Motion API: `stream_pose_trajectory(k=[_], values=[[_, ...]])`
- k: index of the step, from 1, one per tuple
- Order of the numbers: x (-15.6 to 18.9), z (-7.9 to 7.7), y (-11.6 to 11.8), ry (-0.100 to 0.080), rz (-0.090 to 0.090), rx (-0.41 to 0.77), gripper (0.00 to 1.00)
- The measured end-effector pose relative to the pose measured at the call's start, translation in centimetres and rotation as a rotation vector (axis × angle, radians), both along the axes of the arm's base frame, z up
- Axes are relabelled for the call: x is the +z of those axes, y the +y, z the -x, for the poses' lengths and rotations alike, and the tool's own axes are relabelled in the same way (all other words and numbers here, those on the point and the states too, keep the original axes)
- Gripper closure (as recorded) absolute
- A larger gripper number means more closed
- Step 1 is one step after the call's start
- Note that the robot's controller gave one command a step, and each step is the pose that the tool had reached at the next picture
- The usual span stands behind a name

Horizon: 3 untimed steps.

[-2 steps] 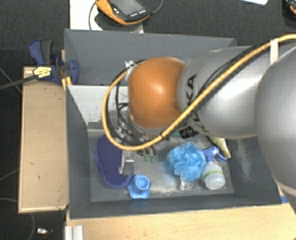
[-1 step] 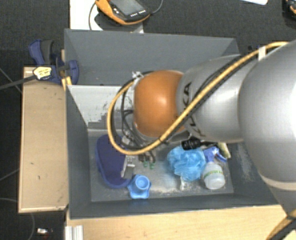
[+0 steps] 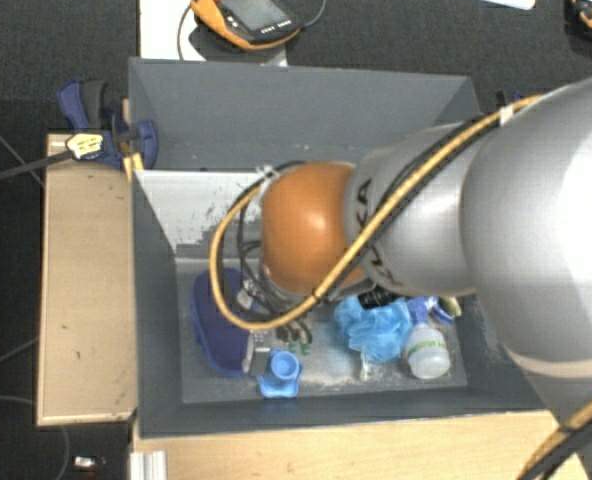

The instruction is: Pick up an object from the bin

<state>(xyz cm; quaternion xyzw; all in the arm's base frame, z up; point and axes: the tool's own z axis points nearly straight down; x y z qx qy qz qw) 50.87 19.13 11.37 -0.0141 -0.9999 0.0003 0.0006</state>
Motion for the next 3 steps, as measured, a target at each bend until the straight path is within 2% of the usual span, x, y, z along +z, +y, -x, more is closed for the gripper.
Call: stream_pose_trajectory(k=[1, 2, 3], values=[[-1.4, 0.2, -0.3, -0.004, -0.002, 0.218, 0.0], [-2.7, 0.7, -0.5, -0.01, -0.007, 0.034, 0.0], [-3.8, 1.1, -0.8, -0.027, -0.009, 0.183, 0.0]])
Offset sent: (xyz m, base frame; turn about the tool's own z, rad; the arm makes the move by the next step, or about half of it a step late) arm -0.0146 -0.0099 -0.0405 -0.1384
